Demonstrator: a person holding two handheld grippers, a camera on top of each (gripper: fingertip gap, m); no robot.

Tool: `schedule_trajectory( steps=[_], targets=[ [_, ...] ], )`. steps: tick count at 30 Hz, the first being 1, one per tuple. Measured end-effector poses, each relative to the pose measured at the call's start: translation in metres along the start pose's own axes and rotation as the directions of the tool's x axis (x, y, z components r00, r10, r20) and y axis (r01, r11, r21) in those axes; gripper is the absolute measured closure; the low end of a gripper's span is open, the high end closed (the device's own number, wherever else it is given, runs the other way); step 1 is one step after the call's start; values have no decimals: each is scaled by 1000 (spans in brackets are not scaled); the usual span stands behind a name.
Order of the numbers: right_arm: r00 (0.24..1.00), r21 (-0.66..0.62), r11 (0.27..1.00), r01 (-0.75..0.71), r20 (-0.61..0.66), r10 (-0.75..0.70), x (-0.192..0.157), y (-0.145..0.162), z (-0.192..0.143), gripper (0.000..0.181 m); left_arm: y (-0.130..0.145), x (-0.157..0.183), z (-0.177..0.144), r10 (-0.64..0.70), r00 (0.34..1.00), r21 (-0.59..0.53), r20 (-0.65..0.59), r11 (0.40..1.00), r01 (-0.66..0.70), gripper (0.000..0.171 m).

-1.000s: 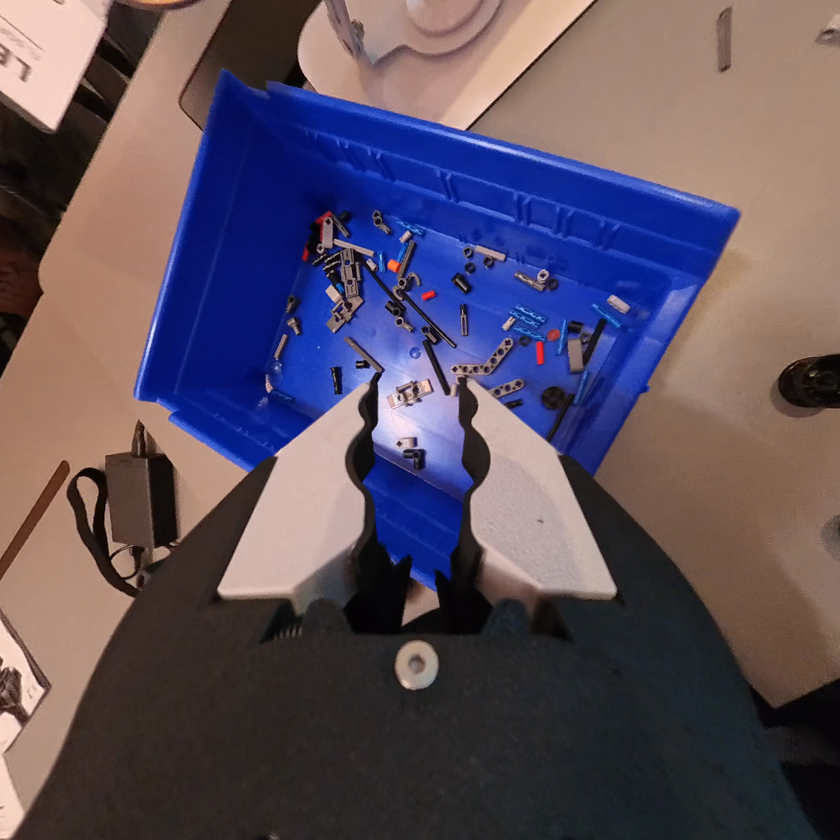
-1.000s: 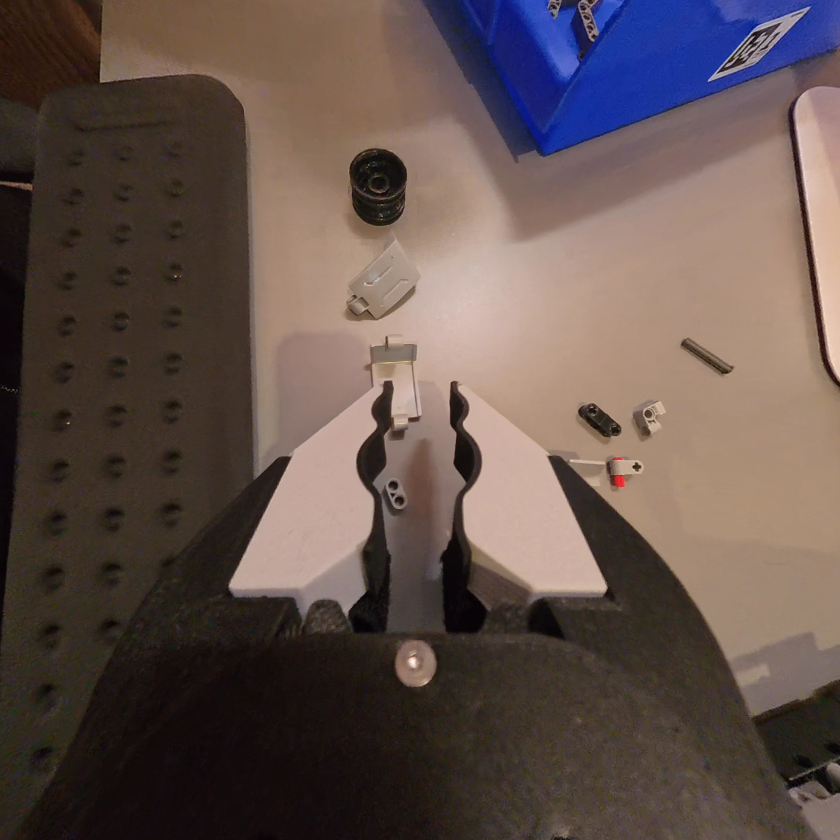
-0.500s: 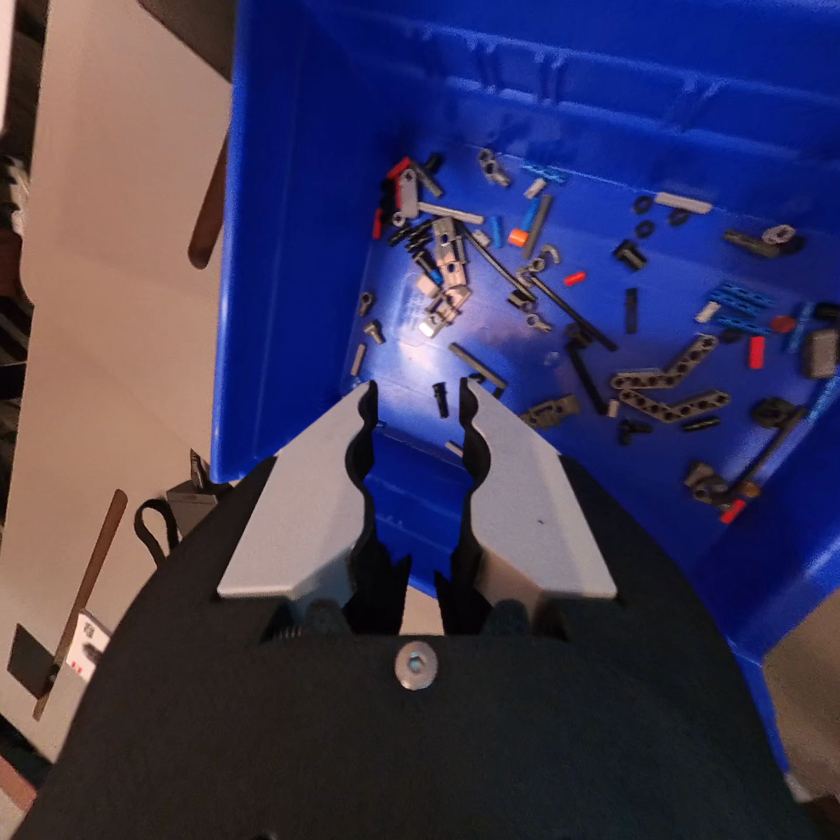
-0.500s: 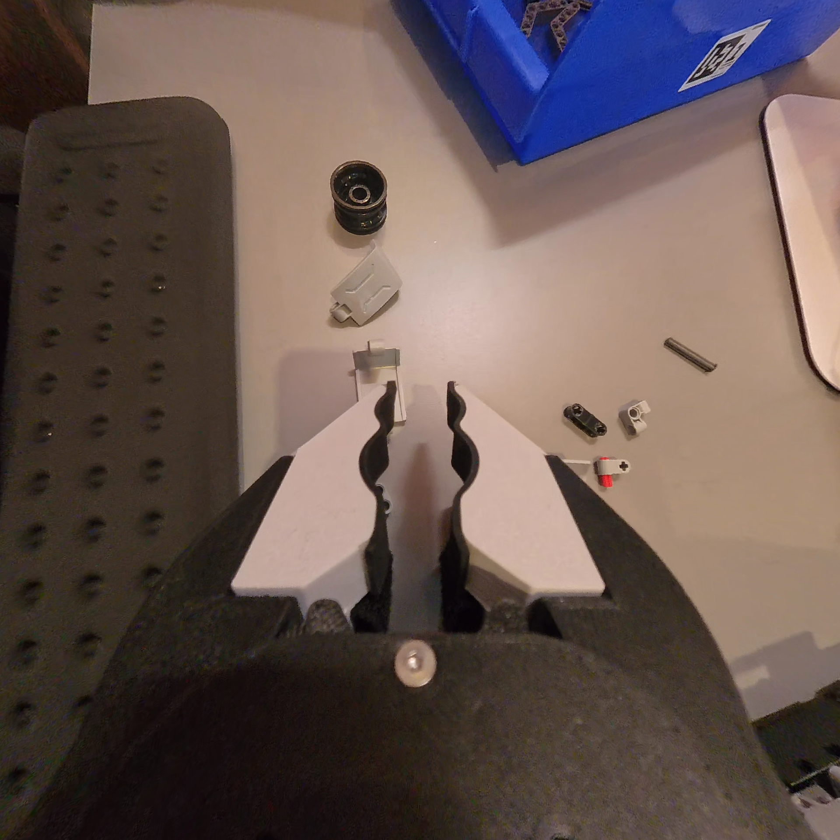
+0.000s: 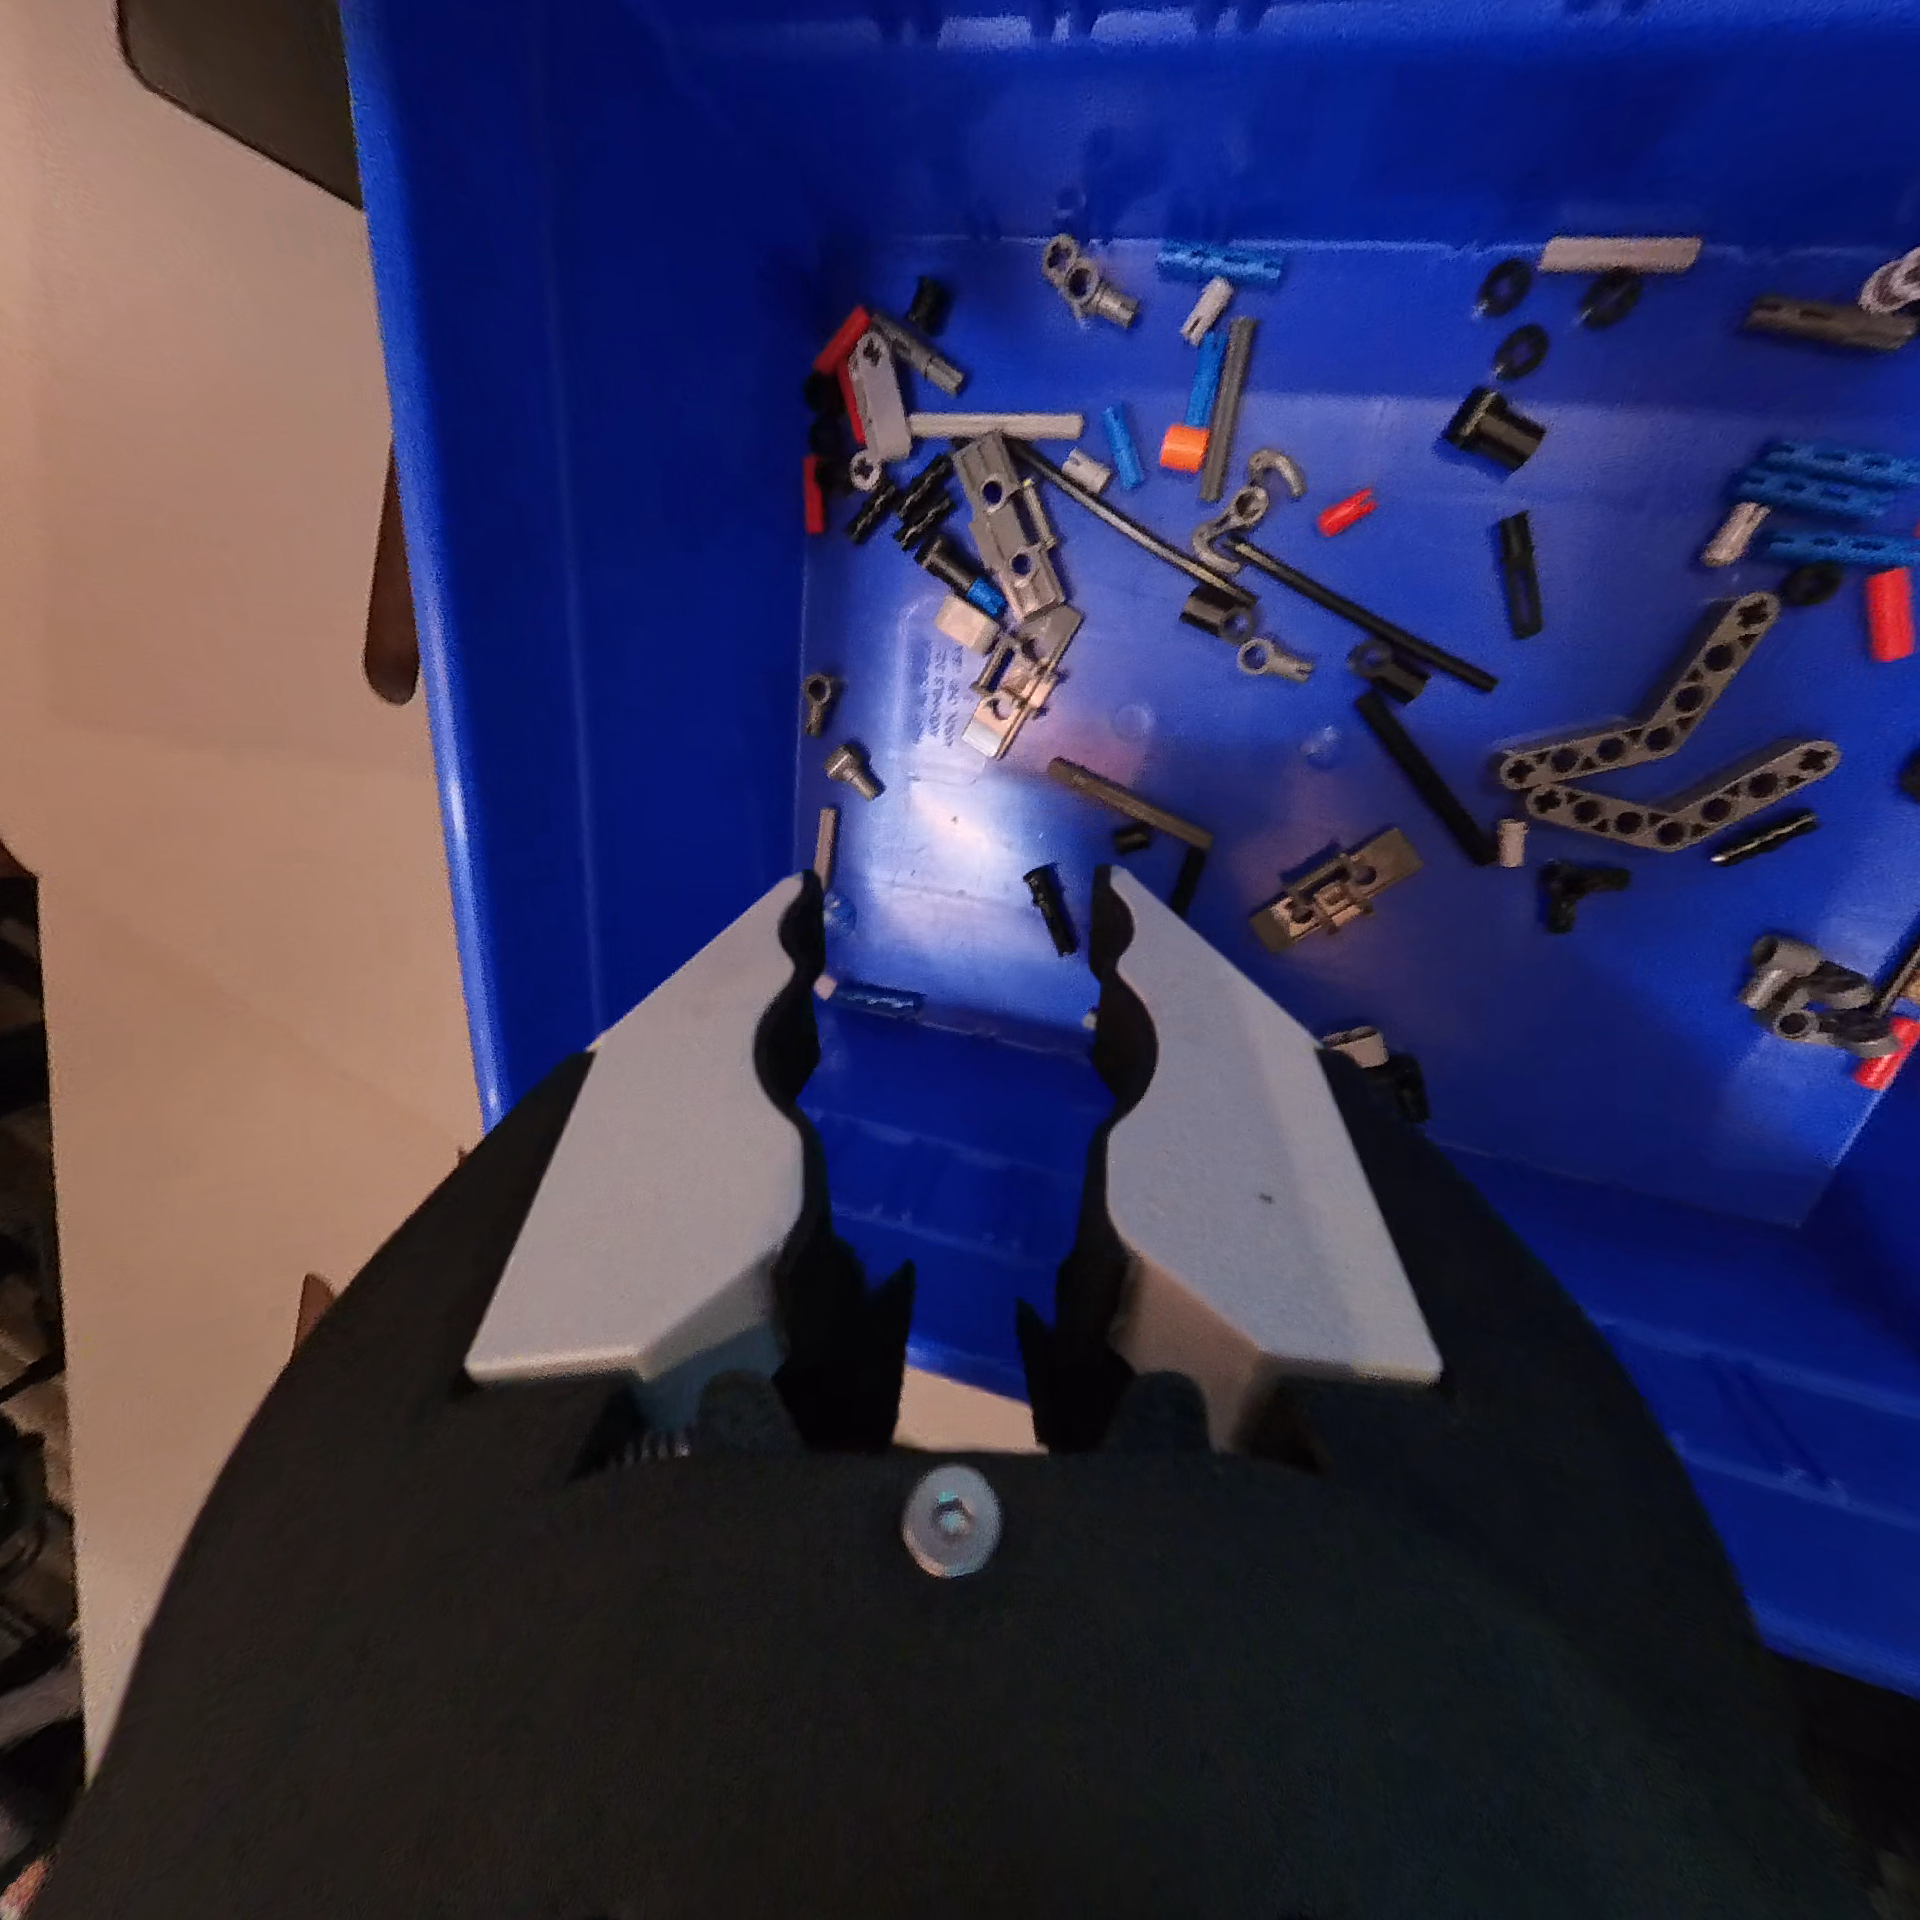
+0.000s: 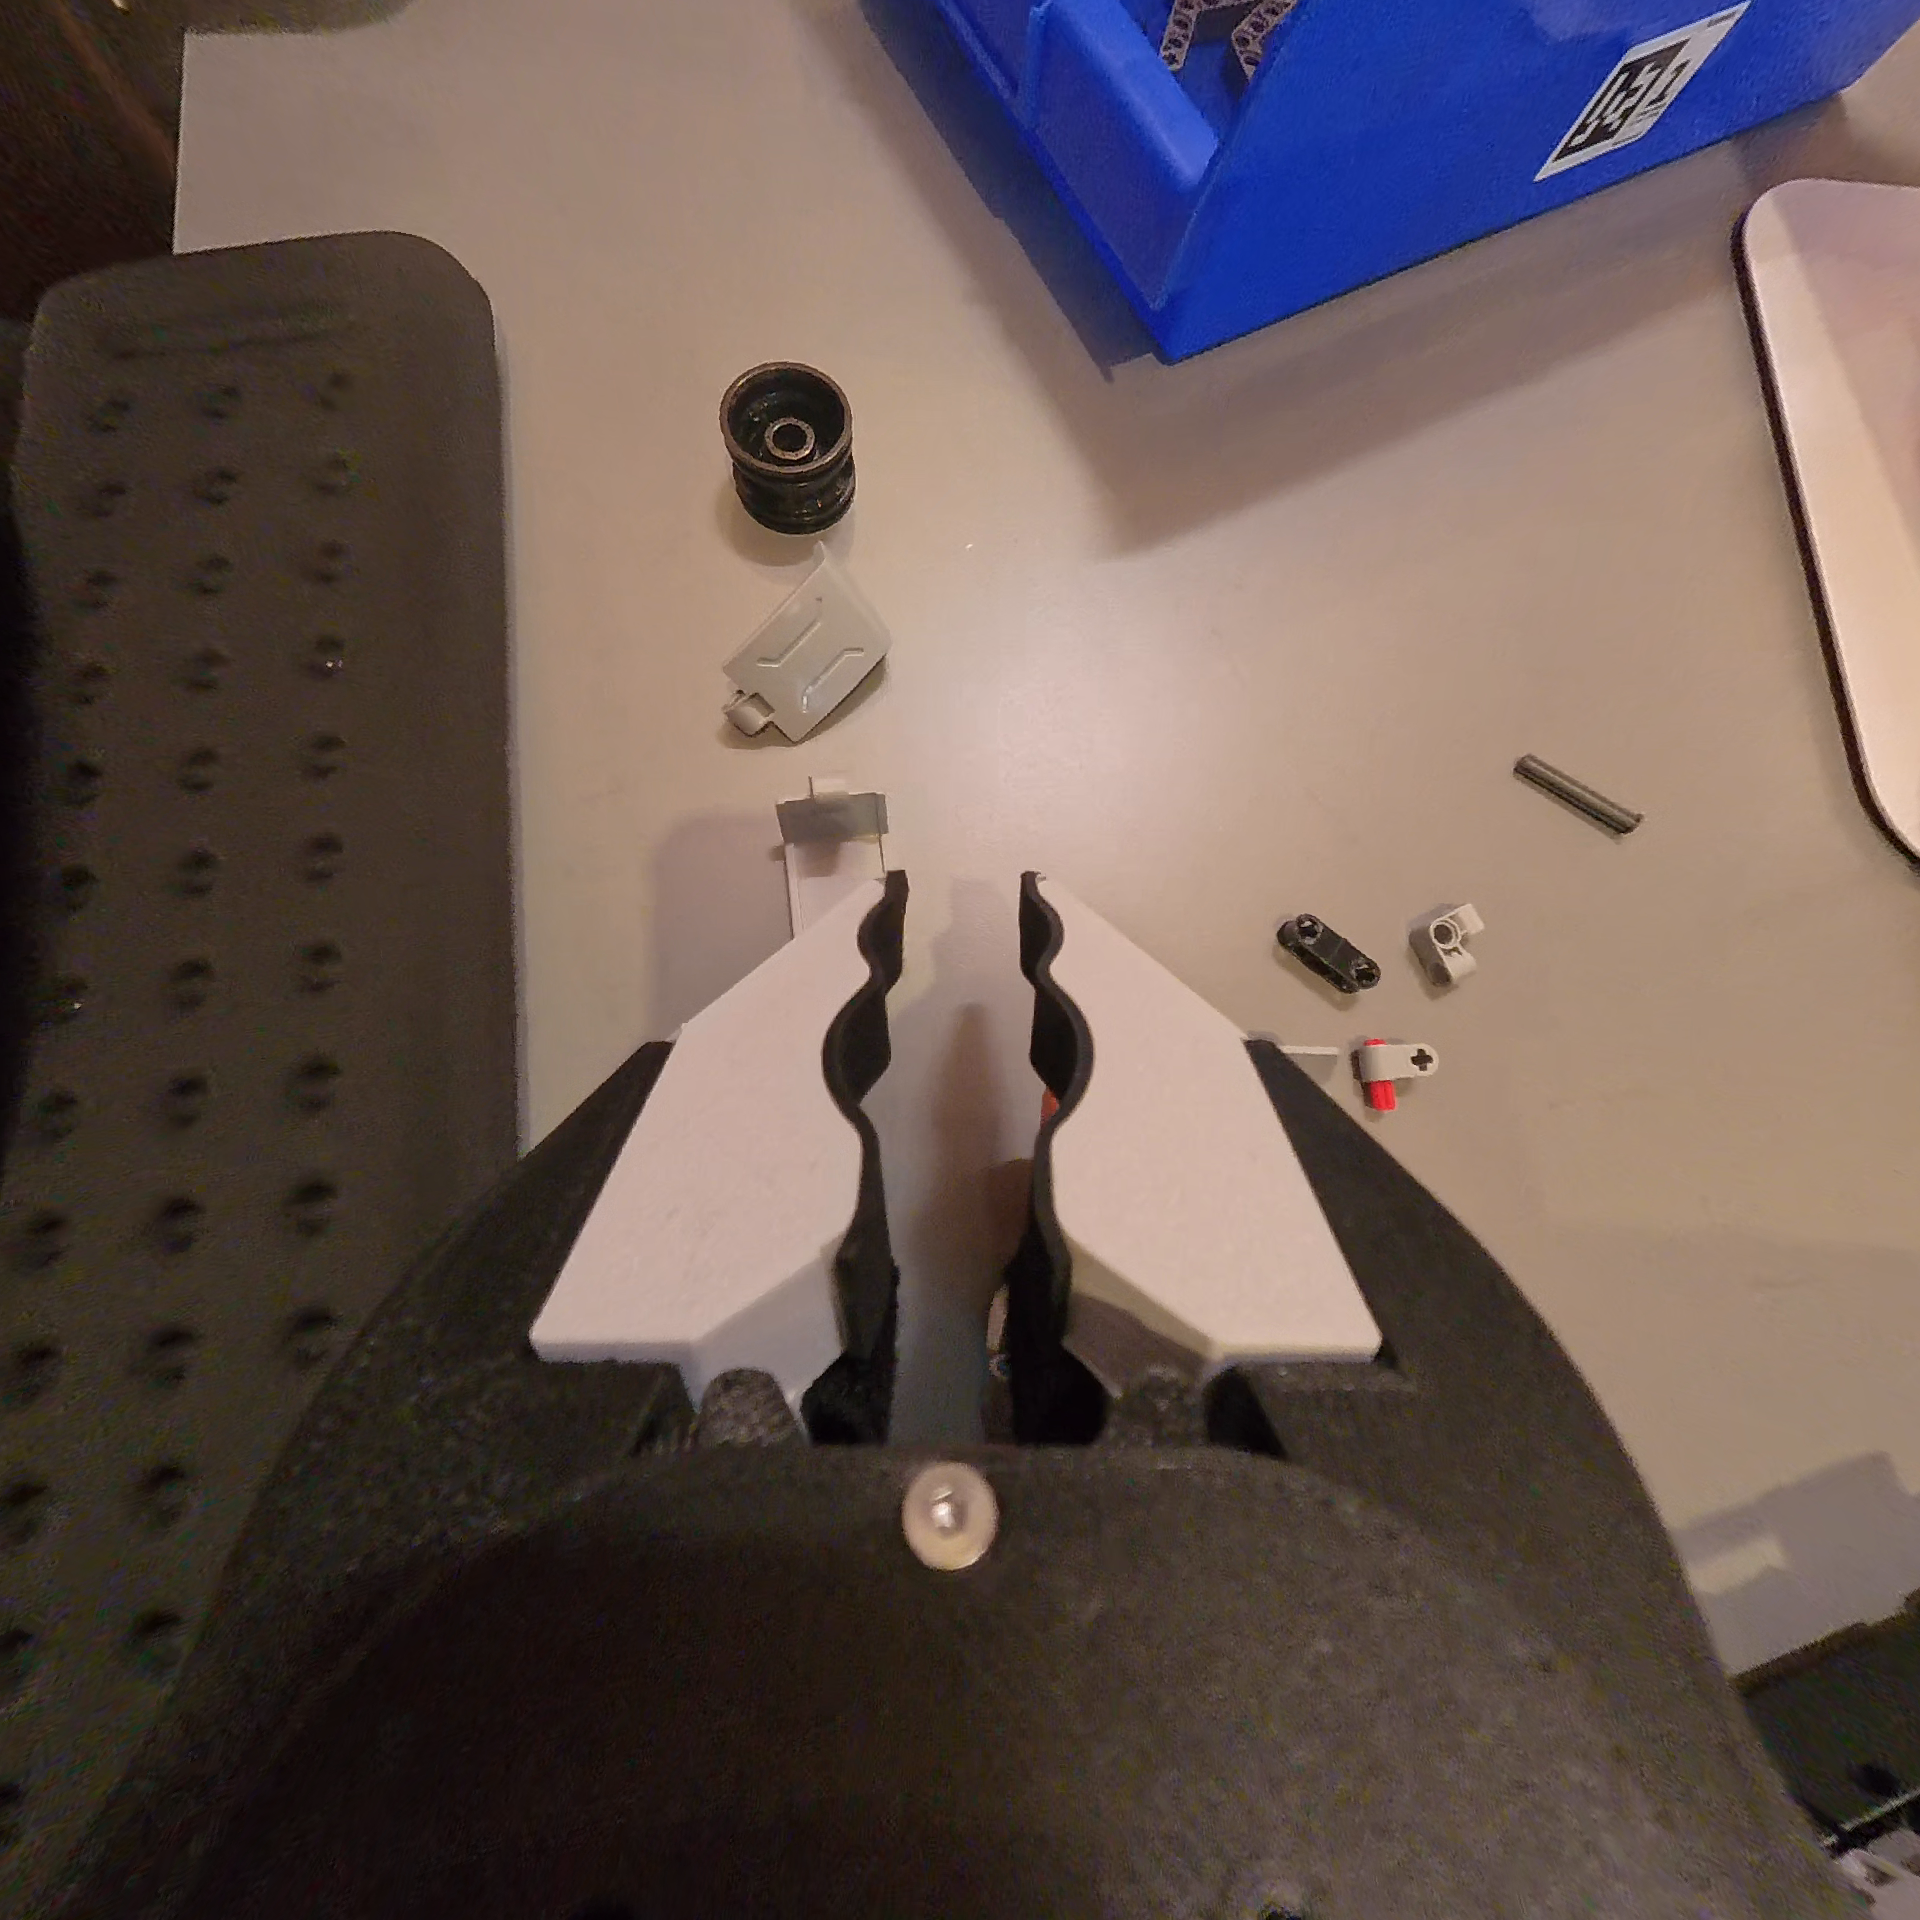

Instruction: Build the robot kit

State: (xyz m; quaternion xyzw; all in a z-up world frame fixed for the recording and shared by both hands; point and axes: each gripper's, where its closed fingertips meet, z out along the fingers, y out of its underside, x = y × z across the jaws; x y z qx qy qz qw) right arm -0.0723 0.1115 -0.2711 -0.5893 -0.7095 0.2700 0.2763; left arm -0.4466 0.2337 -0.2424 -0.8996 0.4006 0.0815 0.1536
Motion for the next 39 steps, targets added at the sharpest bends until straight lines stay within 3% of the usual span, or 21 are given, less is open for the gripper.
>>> schedule_trajectory(
  steps=[3,7,12,19,29,39],
  targets=[
    [1000,1,1000,1,0,-1,0,0,0,161,-5,0,3,29,999,8,19,1000,-29,128],
    [1000,8,1000,2,-4,-2,1,-1,0,162,1,-27,1,3,992,-24,126,1000,1,137],
    [1000,12,1000,2,-6,-2,1,-2,-1,162,12,-42,-6,62,978,-85,199,995,-46,143],
    [1000,12,1000,4,-7,-4,1,-2,-1,162,19,-35,5,101,984,-155,147,985,-78,137],
    [1000,15,1000,3,-7,-3,2,-2,-1,162,17,9,8,120,991,-188,-58,974,-129,124],
    [1000,14,1000,-3,-10,3,4,-1,0,162,-6,36,14,170,979,-108,-116,977,-183,124]
  ],
)
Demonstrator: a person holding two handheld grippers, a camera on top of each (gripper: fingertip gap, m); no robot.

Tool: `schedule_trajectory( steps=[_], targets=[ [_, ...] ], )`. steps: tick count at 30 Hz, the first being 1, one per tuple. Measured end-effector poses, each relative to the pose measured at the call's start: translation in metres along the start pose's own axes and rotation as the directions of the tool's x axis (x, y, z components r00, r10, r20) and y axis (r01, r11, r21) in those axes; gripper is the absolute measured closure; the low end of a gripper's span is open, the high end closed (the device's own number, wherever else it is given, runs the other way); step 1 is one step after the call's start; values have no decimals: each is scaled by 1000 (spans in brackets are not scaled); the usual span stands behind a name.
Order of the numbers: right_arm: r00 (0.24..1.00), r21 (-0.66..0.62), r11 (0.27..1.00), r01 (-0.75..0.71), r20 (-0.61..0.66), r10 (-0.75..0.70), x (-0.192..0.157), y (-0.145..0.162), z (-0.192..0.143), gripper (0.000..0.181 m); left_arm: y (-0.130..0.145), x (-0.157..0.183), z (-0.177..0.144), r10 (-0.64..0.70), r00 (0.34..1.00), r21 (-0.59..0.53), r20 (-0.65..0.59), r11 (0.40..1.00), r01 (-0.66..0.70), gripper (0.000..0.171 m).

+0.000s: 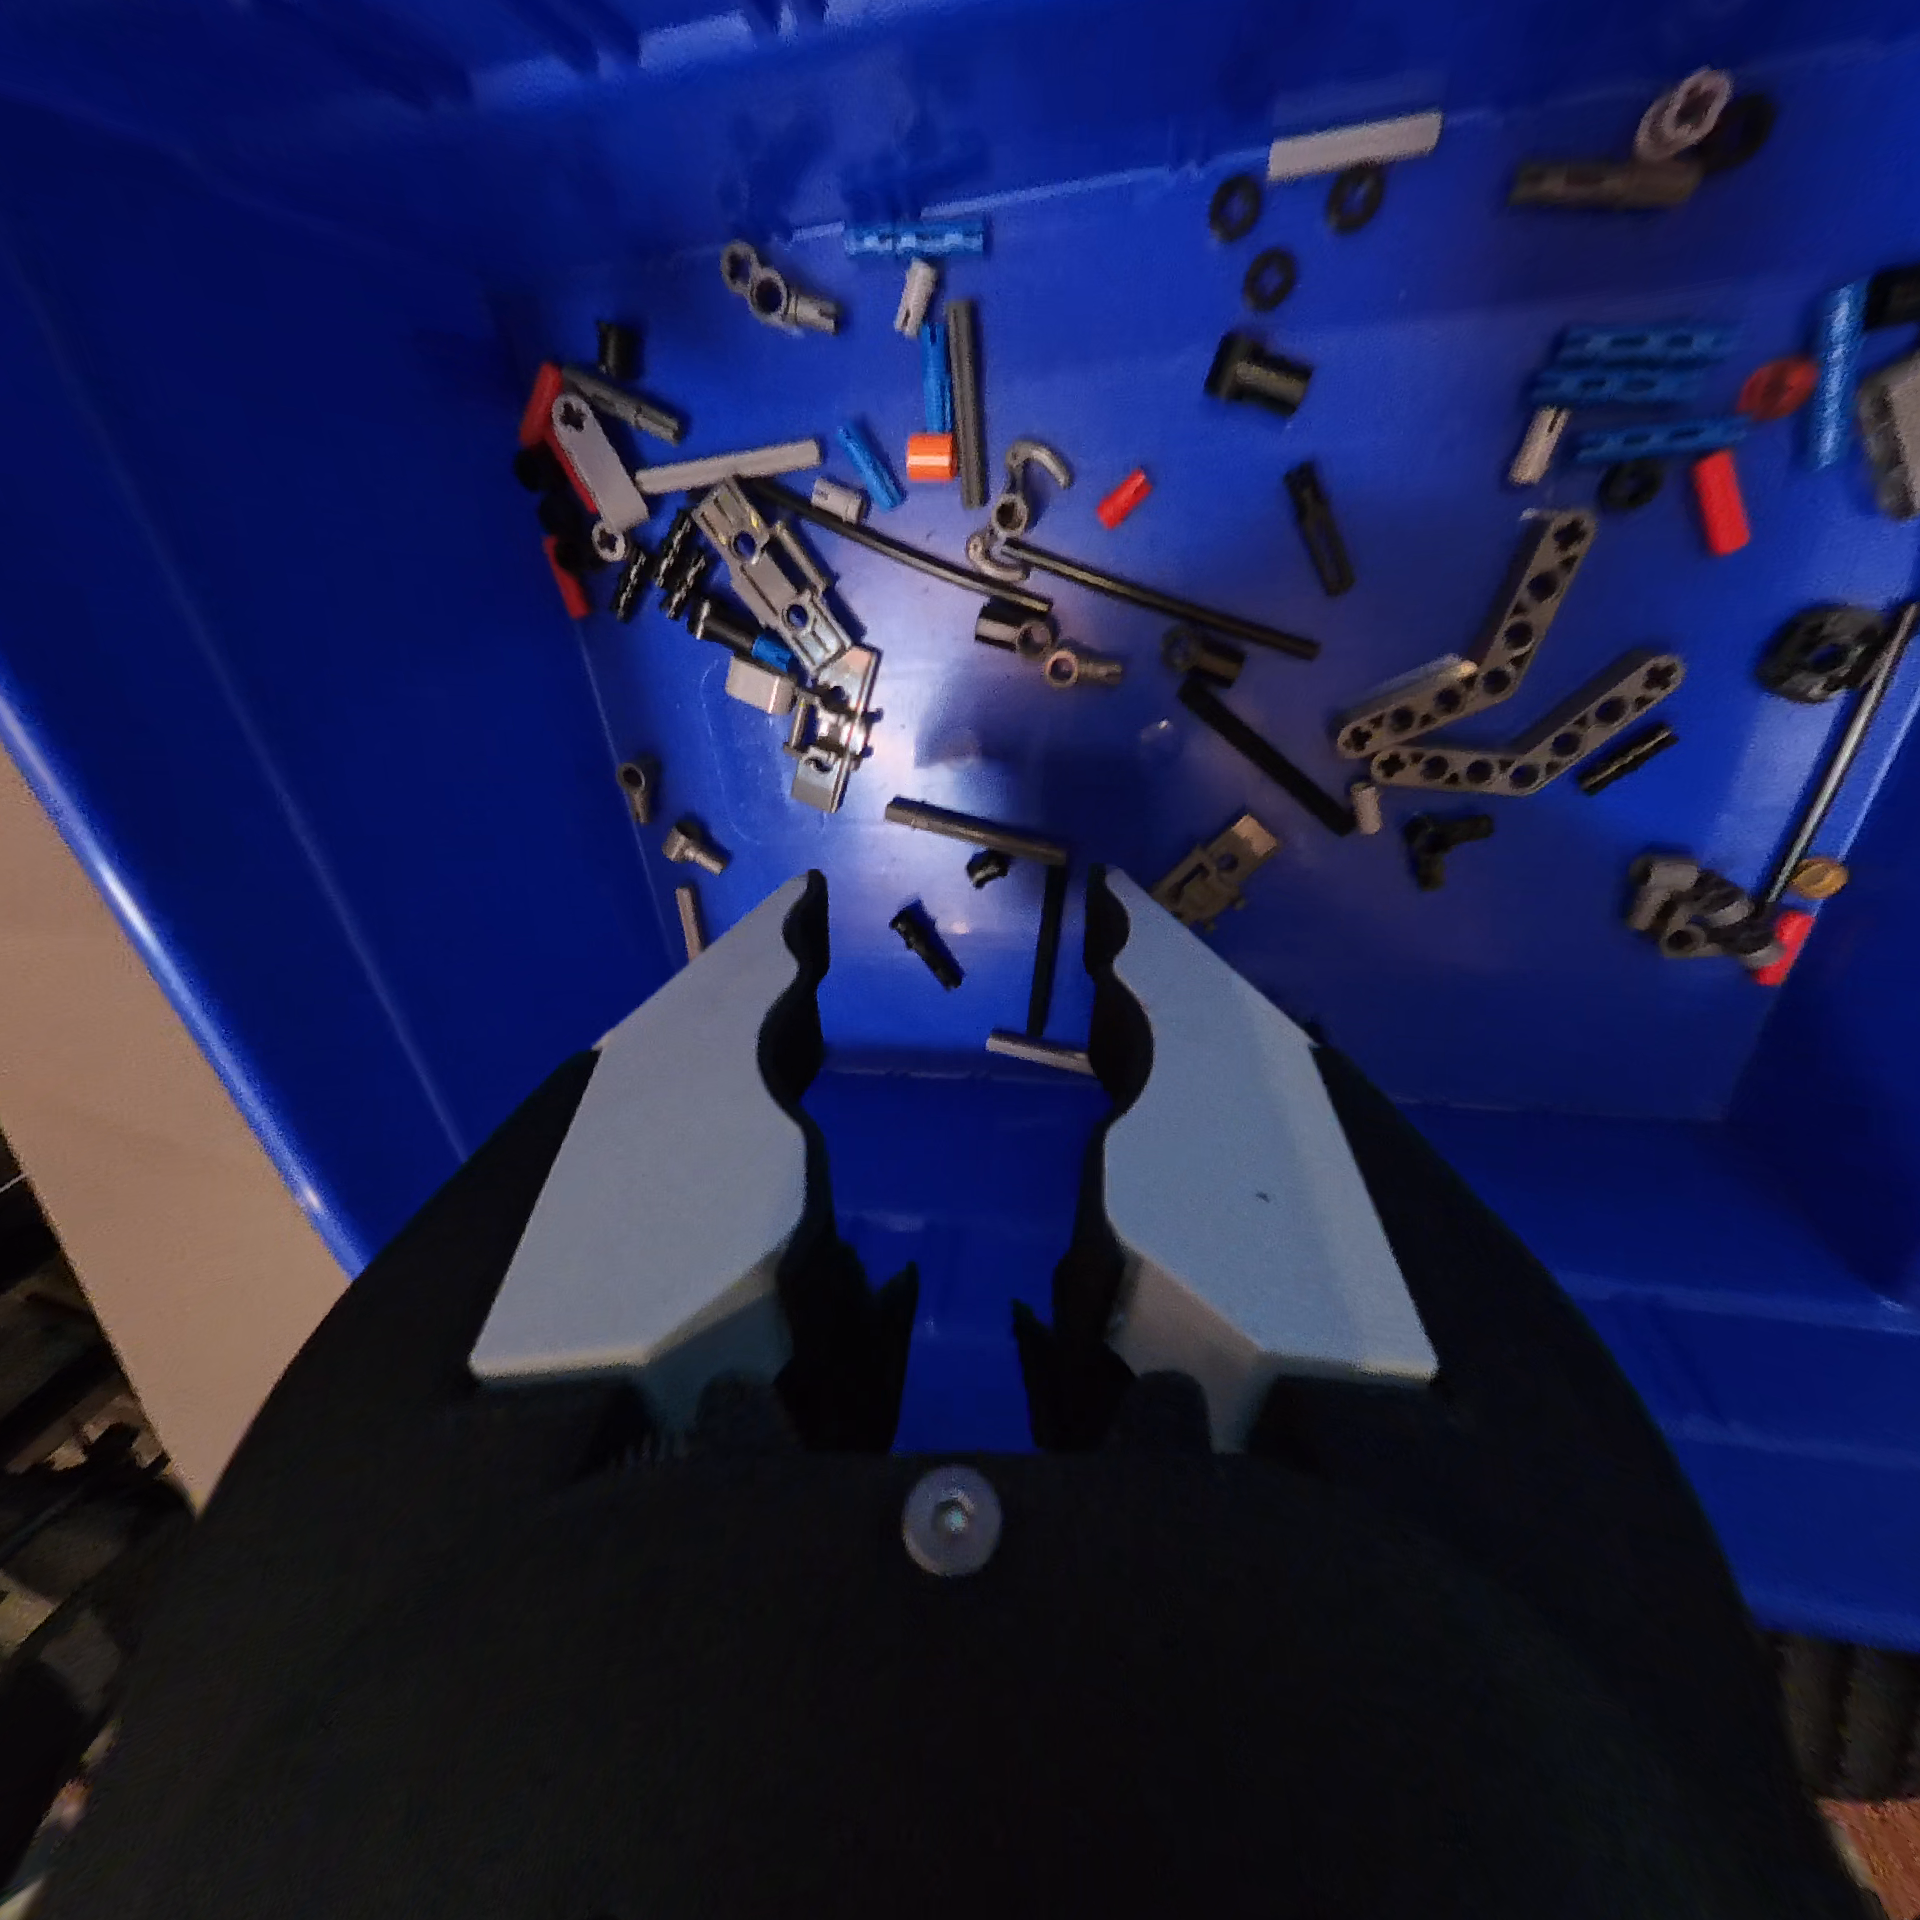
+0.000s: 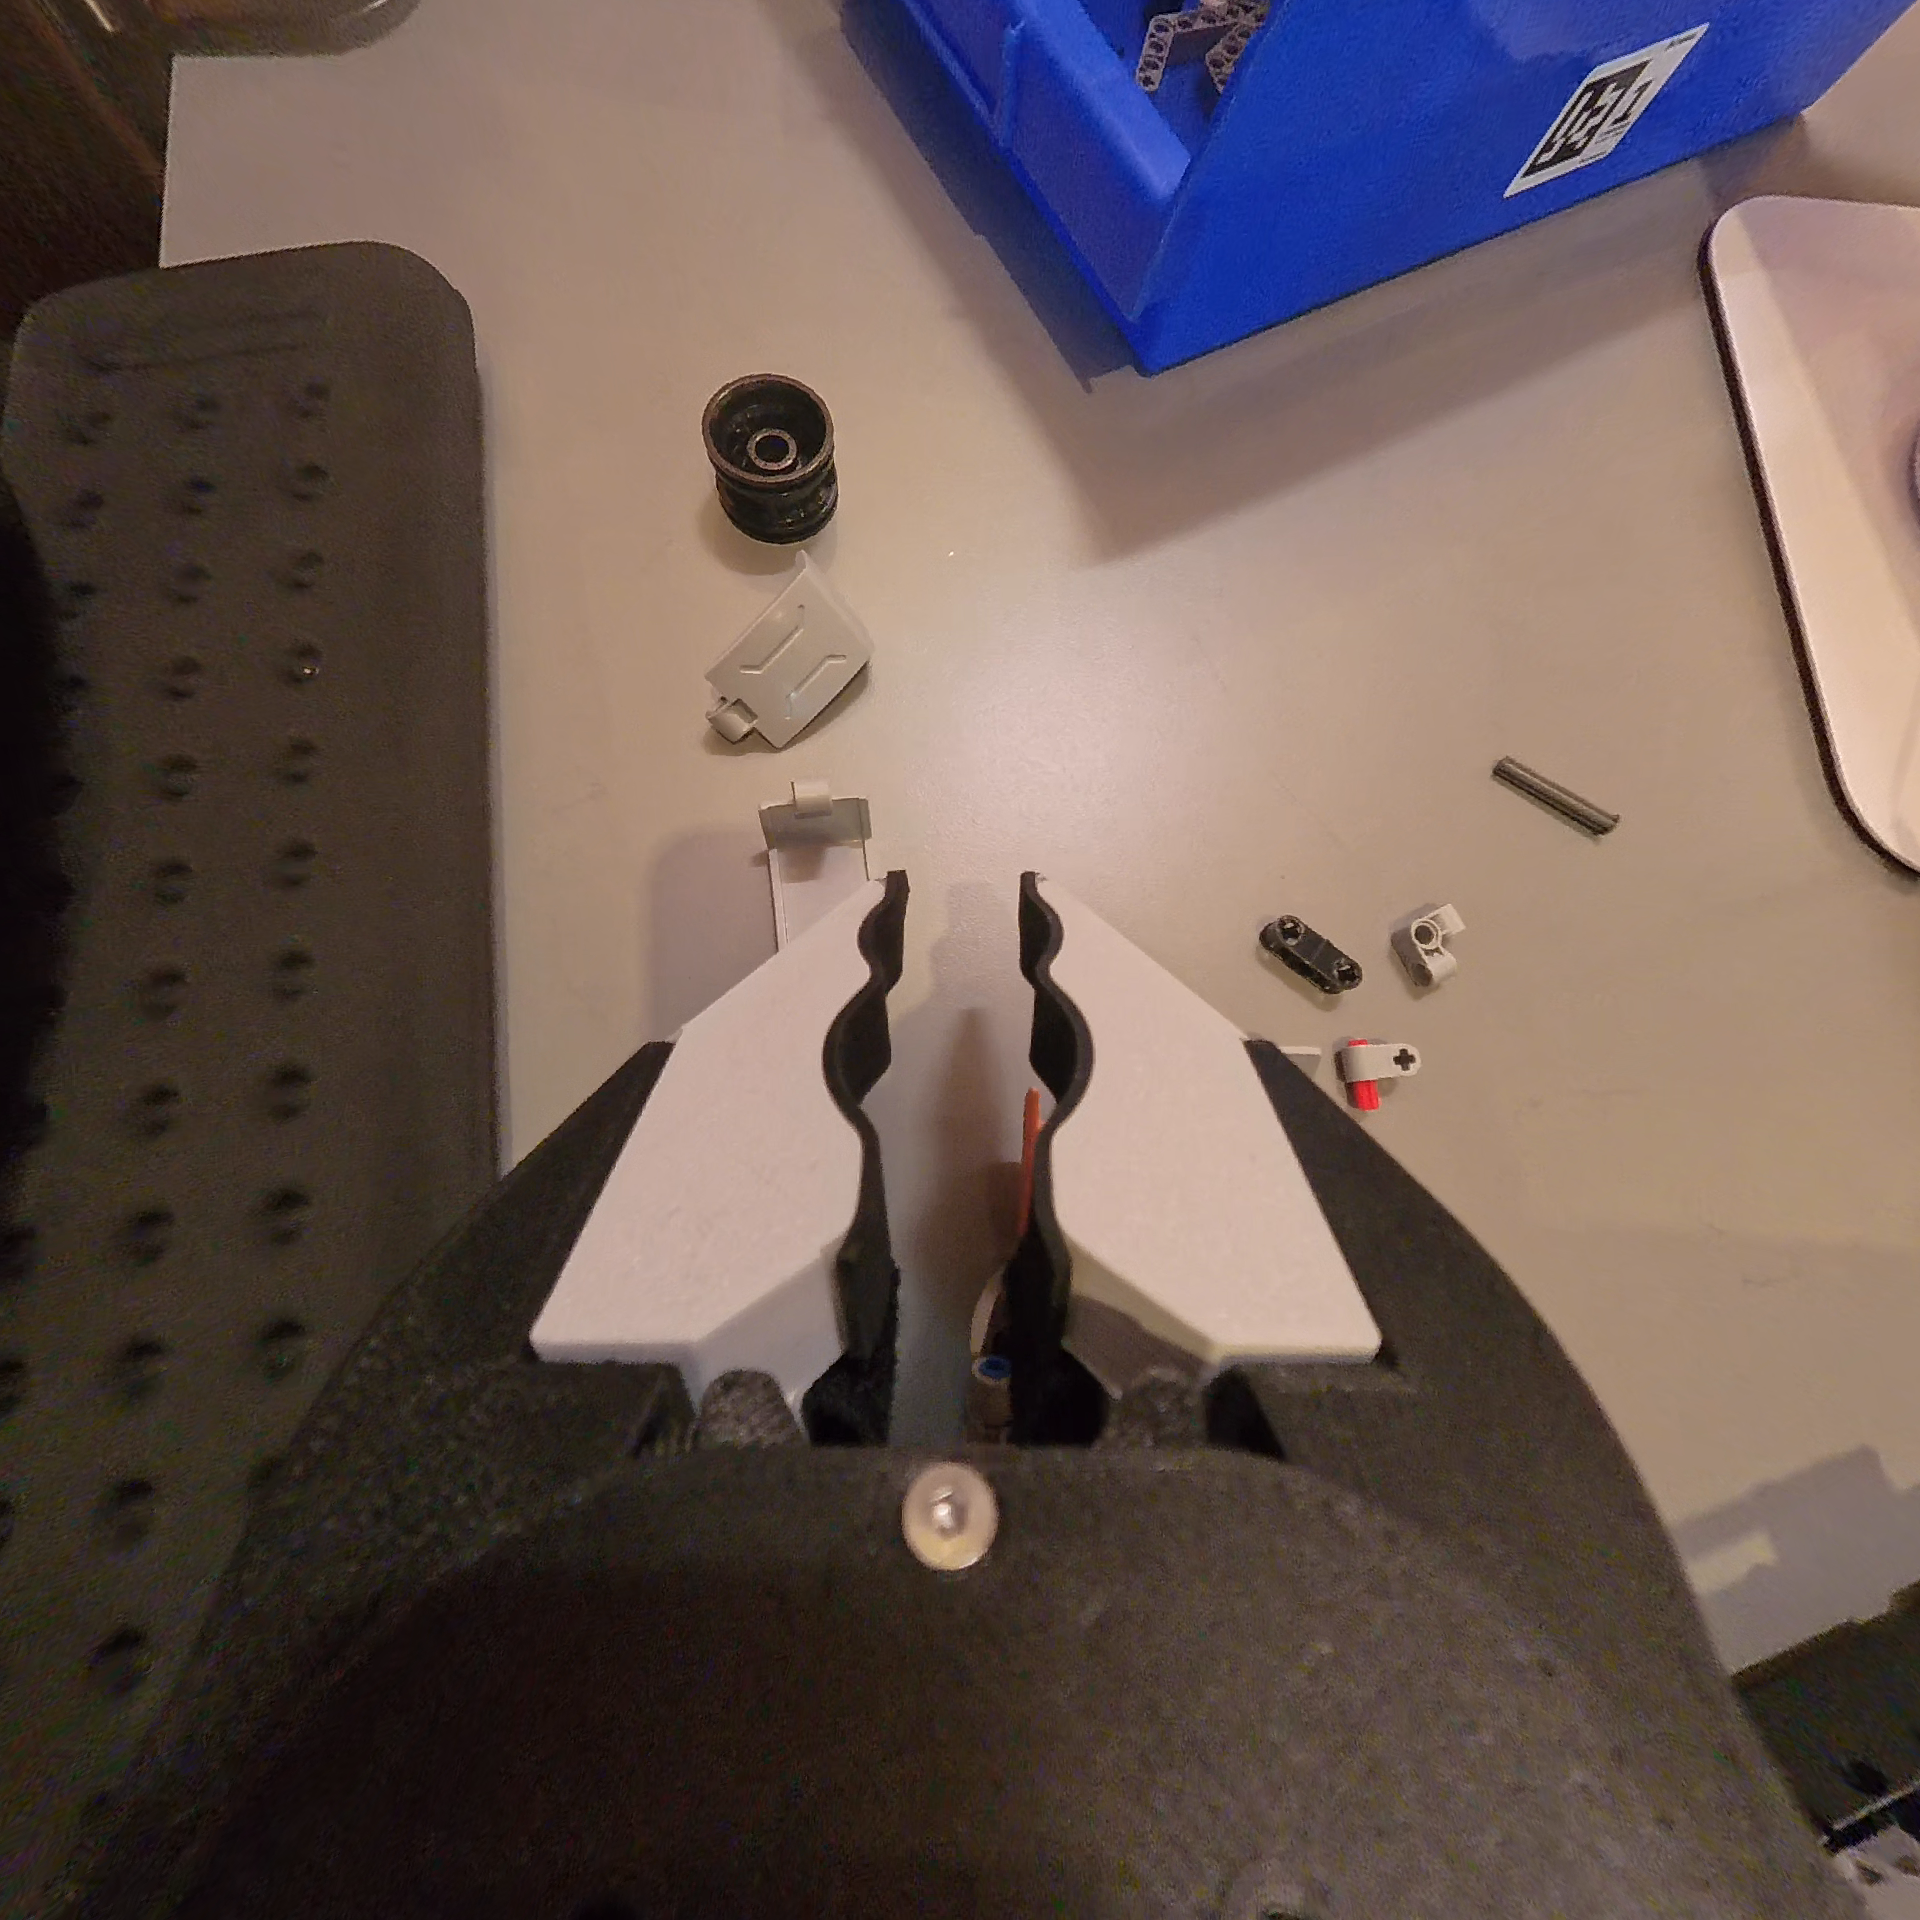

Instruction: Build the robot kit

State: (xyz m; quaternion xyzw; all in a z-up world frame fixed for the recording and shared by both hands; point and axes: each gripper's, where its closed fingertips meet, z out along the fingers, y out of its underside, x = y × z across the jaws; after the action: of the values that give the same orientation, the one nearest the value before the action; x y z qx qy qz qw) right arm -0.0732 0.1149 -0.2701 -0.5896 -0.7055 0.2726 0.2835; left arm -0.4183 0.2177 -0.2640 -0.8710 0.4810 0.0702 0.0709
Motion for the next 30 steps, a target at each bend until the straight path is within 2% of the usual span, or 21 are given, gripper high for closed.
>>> schedule_trajectory(
  steps=[6,10,14,17,19,21,22,23,25,27,30],
  targets=[
    [1000,2,1000,-3,-1,3,1,0,0,162,-23,11,1,12,1000,92,-26,996,-10,105],
    [1000,-3,1000,-4,3,4,0,1,1,161,-29,15,13,15,999,92,-51,996,-11,89],
    [1000,-6,1000,-7,4,7,1,2,2,161,-33,18,32,1,994,72,-113,997,7,69],
    [1000,-10,1000,-8,6,8,1,3,2,161,-37,16,44,-32,989,54,-145,998,41,44],
    [1000,-11,1000,-9,6,9,1,3,2,161,-41,16,46,-41,986,61,-159,997,51,37],
    [1000,-8,1000,-9,5,9,1,3,1,161,-42,21,41,-59,977,61,-205,995,73,38],
    [1000,-6,1000,-9,5,9,1,3,1,161,-40,29,39,-54,968,48,-246,997,68,53],
    [1000,-4,1000,-8,4,8,1,2,0,161,-36,35,38,-55,961,31,-272,997,66,52],
    [1000,1,1000,-6,4,6,1,1,0,161,-29,42,36,-40,960,4,-277,999,43,51],
    [1000,1,1000,-4,5,4,0,1,0,161,-17,49,30,-37,956,-47,-292,999,24,69],
    [1000,0,1000,-1,3,1,0,1,0,161,-13,40,19,-55,969,-19,-242,998,52,66]
  ],
)
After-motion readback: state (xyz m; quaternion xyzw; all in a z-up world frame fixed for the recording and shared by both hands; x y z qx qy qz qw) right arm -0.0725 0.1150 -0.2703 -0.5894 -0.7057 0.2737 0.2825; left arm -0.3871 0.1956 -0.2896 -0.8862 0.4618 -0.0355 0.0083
